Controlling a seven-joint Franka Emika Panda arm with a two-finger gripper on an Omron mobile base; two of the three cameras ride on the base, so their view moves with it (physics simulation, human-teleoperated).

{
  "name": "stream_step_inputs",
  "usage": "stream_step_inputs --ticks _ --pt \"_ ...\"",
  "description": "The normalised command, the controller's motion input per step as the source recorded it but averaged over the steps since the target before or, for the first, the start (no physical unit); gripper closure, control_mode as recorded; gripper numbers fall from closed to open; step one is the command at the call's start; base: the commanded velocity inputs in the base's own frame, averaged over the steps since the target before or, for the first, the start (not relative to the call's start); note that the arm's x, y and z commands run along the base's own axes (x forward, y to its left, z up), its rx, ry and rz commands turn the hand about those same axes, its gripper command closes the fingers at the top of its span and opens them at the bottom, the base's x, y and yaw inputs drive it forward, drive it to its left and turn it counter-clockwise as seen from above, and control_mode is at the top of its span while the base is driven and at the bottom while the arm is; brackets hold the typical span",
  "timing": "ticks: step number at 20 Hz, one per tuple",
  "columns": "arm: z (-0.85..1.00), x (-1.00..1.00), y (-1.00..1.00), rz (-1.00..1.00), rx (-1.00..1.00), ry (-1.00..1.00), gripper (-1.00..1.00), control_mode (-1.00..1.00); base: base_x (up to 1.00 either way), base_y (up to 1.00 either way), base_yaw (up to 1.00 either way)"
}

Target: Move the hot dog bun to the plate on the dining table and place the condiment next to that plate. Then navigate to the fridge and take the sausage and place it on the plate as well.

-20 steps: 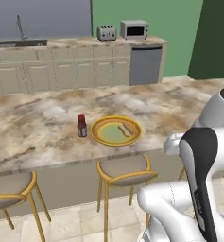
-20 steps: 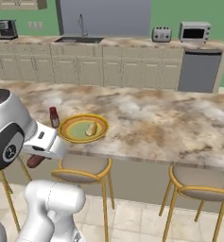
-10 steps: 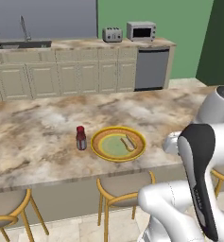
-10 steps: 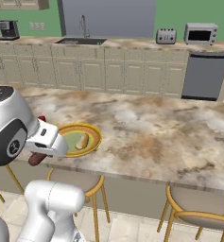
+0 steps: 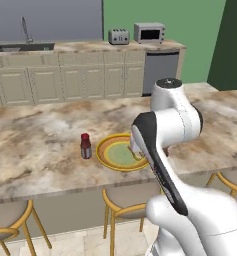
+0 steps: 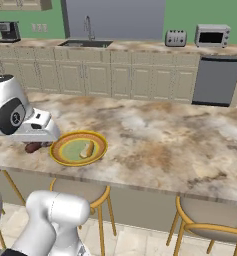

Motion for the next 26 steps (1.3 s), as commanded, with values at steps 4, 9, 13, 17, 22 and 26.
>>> stream_step_inputs --ticks 4,9,13,17,22,26 --pt "-0.45 1.00 0.30 0.14 0.00 0.14 1.00 -1.00 0.00 0.00 0.00" --pt "-0.70 0.94 0.02 0.14 0.00 0.01 1.00 -1.00 0.00 0.00 0.00" --pt "-0.80 0.77 0.00 0.13 0.00 0.00 1.00 -1.00 0.00 0.00 0.00" --pt "-0.79 0.54 0.02 0.10 0.00 0.00 1.00 -1.00 0.00 0.00 0.00" --pt "-0.56 0.57 0.12 0.07 0.00 0.00 1.00 -1.00 0.00 0.00 0.00" --pt "-0.37 0.53 0.17 0.04 0.00 0.00 1.00 -1.00 0.00 0.00 0.00"
